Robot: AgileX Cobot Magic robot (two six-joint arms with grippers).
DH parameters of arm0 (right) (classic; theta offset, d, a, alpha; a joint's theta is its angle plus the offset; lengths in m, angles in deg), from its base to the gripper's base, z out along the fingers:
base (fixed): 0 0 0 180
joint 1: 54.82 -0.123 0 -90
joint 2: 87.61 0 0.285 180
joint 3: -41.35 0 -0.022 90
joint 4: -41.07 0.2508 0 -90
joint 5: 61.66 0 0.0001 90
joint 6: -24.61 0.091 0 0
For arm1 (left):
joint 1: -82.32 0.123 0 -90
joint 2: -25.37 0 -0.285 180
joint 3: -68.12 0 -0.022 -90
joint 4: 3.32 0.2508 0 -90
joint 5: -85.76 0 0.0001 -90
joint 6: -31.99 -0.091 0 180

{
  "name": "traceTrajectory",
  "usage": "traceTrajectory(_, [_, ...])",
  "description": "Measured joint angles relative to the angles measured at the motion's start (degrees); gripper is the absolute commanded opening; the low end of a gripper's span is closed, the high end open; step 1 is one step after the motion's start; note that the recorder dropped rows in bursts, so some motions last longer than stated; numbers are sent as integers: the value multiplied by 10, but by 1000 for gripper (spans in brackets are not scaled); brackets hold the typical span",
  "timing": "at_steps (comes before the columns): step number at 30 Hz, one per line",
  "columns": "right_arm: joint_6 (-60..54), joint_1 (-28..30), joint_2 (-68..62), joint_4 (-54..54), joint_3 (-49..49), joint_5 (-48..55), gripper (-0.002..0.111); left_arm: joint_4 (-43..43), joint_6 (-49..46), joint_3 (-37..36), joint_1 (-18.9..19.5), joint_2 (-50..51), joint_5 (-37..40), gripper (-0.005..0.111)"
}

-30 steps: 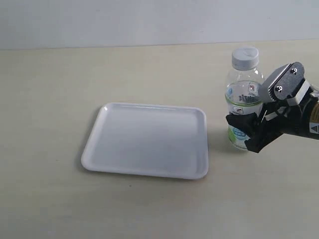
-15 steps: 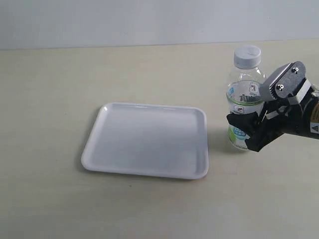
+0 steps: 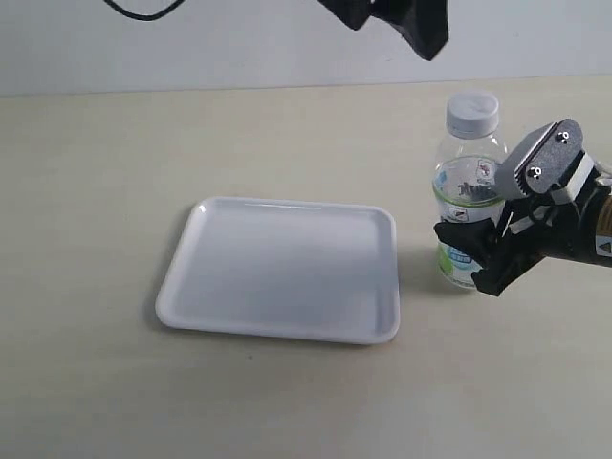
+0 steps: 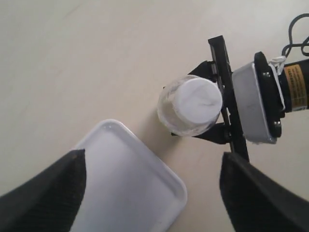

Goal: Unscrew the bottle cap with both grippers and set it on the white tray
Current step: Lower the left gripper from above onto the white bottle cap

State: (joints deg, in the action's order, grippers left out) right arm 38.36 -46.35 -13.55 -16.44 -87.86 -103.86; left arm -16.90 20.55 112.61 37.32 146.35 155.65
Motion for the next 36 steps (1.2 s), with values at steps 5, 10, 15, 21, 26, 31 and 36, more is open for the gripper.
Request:
traceTrajectory(5, [0, 0, 0, -1, -1, 1, 0, 20, 17, 57, -47, 54, 1, 74])
traceTrajectory(10, [7, 0, 0, -2, -1, 3, 0, 80, 35, 71, -82, 92, 4, 74])
traceTrajectory(15, [8, 0, 0, -2, -1, 3, 0, 96, 44, 74, -82, 109, -21, 74])
traceTrajectory(21, [9, 0, 0, -2, -1, 3, 0, 96, 48, 76, -82, 109, -64, 74])
traceTrajectory(26, [9, 0, 0, -2, -1, 3, 0, 96, 61, 76, -82, 109, -71, 67])
traceTrajectory(31, [9, 0, 0, -2, -1, 3, 0, 96, 70, 76, -82, 111, -71, 67])
traceTrajectory(36, [9, 0, 0, -2, -2, 3, 0, 96, 71, 76, -82, 126, -71, 67])
